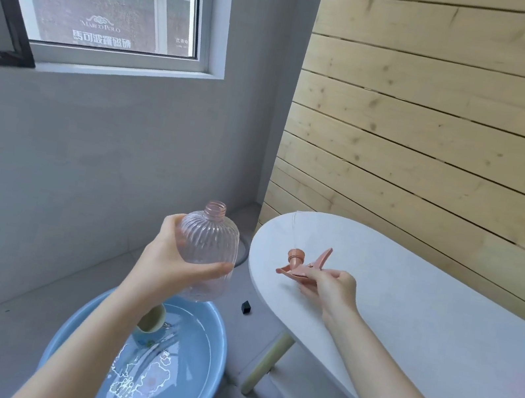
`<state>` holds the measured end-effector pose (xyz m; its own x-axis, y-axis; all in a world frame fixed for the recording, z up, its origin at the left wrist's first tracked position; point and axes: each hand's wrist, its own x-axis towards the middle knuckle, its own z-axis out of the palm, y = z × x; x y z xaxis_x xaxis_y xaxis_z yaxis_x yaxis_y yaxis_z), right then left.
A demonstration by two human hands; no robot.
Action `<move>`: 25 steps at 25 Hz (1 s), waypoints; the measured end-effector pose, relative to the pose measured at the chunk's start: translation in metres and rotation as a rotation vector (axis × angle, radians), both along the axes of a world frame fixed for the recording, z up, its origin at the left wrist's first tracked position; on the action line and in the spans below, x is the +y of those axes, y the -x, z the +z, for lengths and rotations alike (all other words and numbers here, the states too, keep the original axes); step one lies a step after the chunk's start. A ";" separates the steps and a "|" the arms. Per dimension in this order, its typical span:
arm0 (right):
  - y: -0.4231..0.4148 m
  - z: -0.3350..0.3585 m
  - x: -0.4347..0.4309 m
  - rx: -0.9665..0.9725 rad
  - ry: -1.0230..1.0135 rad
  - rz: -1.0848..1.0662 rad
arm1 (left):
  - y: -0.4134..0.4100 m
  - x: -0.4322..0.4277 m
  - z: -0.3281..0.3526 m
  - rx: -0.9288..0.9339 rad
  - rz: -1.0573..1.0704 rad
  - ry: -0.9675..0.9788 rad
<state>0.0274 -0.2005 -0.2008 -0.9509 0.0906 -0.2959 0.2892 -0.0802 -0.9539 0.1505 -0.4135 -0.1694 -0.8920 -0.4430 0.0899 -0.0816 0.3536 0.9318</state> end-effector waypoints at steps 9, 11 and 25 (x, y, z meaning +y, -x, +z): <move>0.006 -0.021 -0.005 0.068 -0.423 0.041 | 0.004 0.004 -0.001 0.003 -0.005 -0.003; 0.004 -0.024 -0.002 0.149 -0.569 0.058 | 0.003 0.003 0.000 0.011 -0.001 -0.009; -0.027 0.072 -0.019 0.563 -0.533 0.164 | -0.015 -0.014 0.018 0.115 0.019 -0.061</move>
